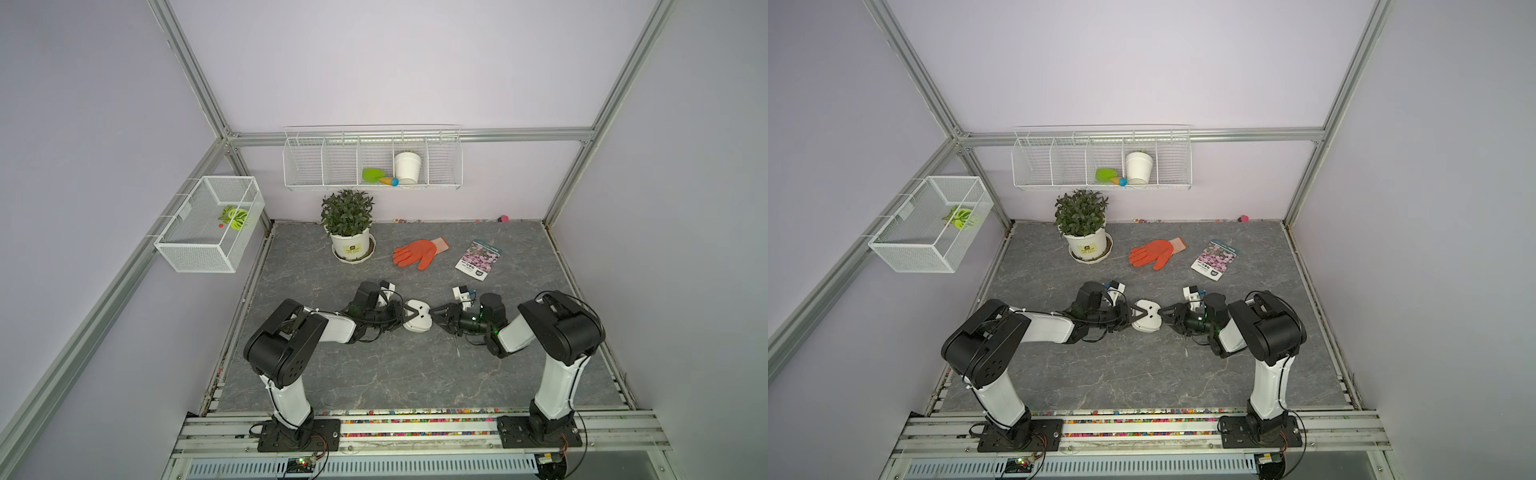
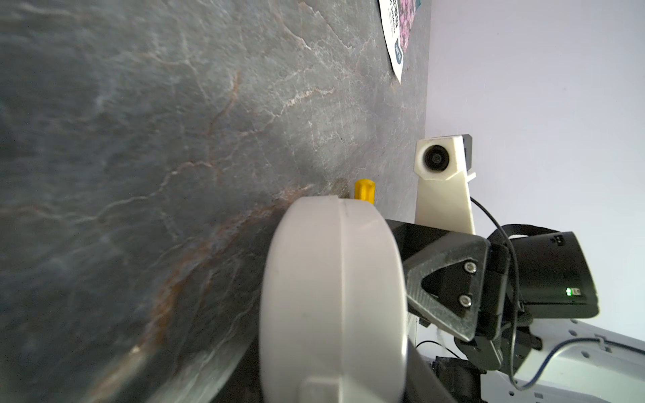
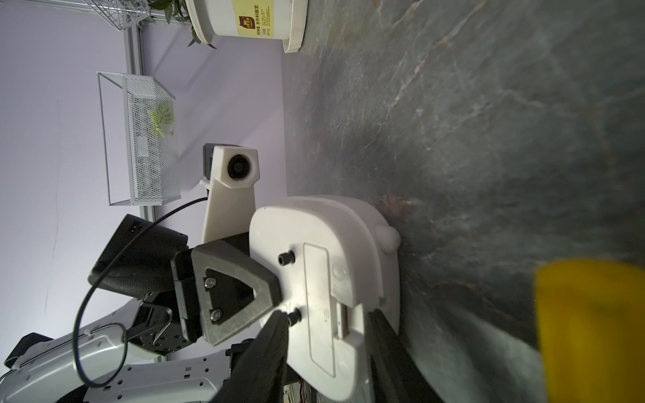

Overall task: Remove the battery from the alarm
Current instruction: Remove the cover from the alarm.

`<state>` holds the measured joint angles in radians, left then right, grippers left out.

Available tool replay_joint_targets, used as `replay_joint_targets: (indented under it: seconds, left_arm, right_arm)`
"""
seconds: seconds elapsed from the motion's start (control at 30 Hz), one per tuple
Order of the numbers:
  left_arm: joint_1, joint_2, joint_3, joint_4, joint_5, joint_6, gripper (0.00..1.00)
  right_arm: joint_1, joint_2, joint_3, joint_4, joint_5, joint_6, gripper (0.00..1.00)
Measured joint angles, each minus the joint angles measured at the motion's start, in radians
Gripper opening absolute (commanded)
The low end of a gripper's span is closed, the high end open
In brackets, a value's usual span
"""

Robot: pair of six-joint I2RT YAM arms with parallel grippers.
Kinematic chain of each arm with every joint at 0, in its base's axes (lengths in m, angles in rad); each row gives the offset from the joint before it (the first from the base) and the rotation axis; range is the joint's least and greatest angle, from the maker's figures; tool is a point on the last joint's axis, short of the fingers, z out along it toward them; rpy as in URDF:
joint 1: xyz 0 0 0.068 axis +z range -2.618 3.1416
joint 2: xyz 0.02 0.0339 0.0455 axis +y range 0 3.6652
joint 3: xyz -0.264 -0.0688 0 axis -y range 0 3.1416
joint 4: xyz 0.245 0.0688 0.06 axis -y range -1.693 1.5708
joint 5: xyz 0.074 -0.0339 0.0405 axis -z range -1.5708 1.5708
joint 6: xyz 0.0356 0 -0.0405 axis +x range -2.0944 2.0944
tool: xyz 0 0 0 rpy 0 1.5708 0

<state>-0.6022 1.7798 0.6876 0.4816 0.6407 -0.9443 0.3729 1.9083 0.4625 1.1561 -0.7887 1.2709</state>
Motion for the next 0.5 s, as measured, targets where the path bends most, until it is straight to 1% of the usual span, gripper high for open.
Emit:
replay_joint_targets:
  seconds: [0.33,0.5]
  left_arm:
    - [0.001,0.002,0.002,-0.001,-0.005,0.000,0.10]
    - [0.000,0.006,0.006,0.000,-0.003,0.000,0.10]
  right_arm:
    - [0.003,-0.053,0.024,-0.098,0.004,-0.034,0.40]
    - [0.006,-0.078,0.045,-0.113,0.002,-0.056,0.40]
